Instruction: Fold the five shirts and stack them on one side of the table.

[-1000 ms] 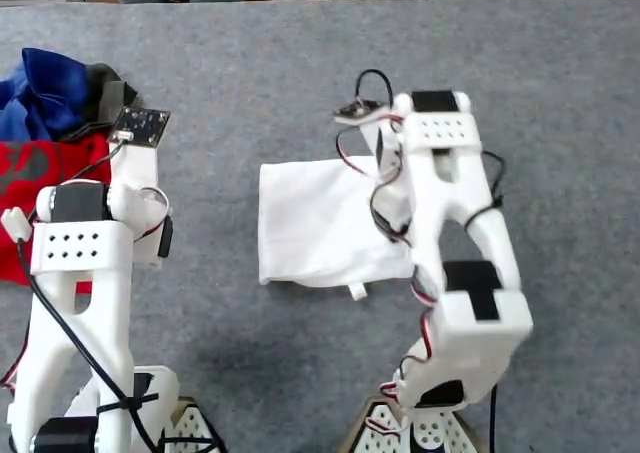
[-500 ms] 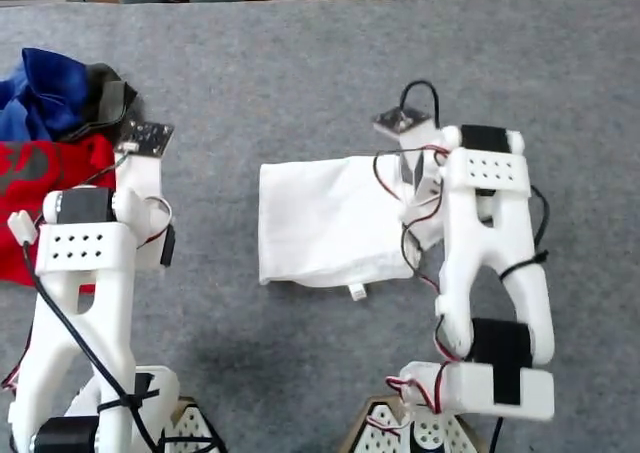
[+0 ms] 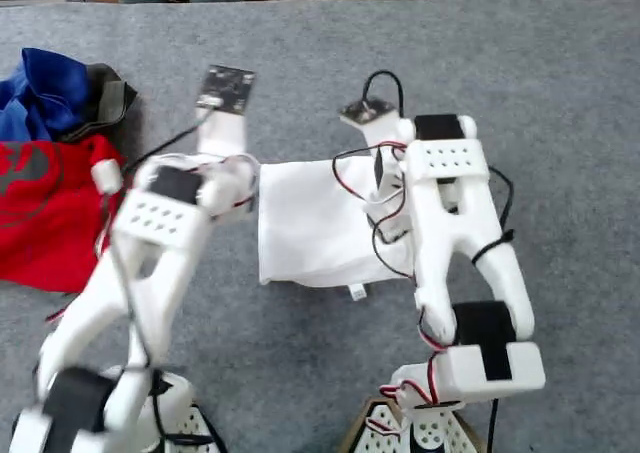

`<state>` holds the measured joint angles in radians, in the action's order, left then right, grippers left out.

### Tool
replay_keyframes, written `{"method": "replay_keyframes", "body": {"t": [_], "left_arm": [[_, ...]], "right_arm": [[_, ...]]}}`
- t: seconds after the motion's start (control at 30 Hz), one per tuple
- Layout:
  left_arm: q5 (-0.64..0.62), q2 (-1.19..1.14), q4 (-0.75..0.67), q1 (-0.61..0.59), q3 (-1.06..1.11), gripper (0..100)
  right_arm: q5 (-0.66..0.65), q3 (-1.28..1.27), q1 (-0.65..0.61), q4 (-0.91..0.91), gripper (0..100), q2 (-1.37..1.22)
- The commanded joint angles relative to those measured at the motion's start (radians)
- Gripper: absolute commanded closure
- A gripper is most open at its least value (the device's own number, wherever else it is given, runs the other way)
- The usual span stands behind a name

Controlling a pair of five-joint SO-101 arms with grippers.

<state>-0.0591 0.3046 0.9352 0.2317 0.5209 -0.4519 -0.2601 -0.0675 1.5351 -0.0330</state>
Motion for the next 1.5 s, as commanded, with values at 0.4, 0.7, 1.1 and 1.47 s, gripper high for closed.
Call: {"method": "replay_keyframes", "body": {"t": [0.4, 0.7, 1.1, 1.47], "left_arm": [[-0.032, -0.644, -0.164, 0.042, -0.360, 97], [-0.025, -0.476, 0.153, 0.045, -0.449, 97], [0.196, 0.164, 0.192, -0.015, 0.166, 97], [0.282, 0.537, 0.123, -0.397, 0.524, 97]], "right_arm": [[0.005, -0.131, 0.133, -0.213, 98.4, -0.105], [0.003, 0.101, 0.138, 0.021, 98.5, 0.012], [0.003, 0.004, 0.216, 0.054, 98.4, 0.239], [0.005, -0.150, 0.557, -0.114, 98.4, 0.294]]}}
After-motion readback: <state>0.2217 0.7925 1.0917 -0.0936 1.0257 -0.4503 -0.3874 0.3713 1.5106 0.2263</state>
